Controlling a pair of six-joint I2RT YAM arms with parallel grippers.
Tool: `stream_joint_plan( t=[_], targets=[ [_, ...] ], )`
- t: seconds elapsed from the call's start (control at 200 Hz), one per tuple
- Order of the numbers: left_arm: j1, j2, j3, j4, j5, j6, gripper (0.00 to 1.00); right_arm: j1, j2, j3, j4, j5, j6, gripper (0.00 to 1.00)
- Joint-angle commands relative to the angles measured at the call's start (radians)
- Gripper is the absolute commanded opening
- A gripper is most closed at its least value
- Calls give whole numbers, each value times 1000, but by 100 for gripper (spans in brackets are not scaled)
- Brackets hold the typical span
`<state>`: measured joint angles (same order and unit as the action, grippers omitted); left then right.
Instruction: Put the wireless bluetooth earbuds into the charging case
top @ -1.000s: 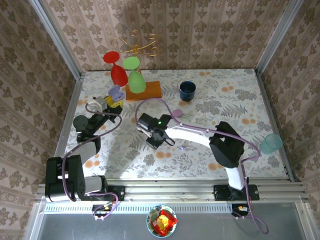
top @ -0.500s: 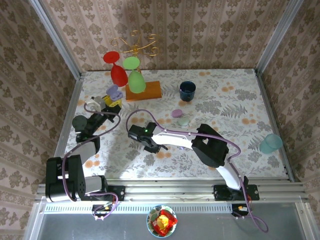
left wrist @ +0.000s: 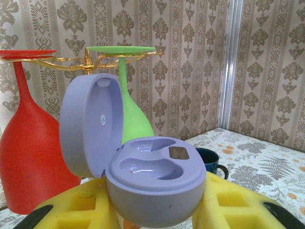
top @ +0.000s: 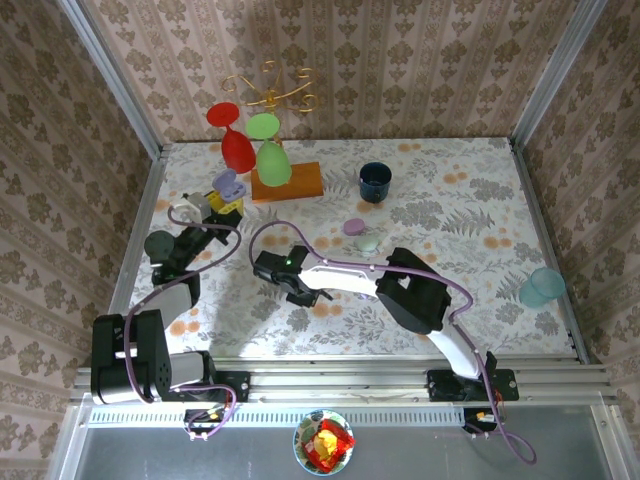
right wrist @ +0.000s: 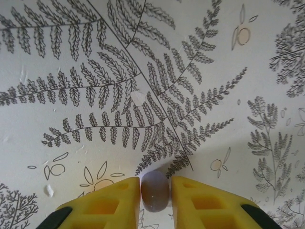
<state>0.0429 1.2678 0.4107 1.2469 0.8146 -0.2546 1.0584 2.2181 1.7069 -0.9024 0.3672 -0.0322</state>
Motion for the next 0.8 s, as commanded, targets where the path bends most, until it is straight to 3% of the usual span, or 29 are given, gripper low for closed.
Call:
stream_joint_plan(
  t=[0.0, 0.34, 0.52, 0.795],
  targets=[
    [9, -8, 11, 34, 17, -14, 35, -1, 24, 36, -46, 9, -18, 25],
    [6, -4, 7, 34, 19, -4, 35, -19, -55, -1, -6, -42, 31, 17],
    [-26, 7, -9, 36, 13, 51, 35, -122, -254, -155, 140, -255, 137, 16],
    [-168, 53, -10, 37, 4, 139, 35, -340, -654, -457, 489, -666, 313, 16]
  ],
)
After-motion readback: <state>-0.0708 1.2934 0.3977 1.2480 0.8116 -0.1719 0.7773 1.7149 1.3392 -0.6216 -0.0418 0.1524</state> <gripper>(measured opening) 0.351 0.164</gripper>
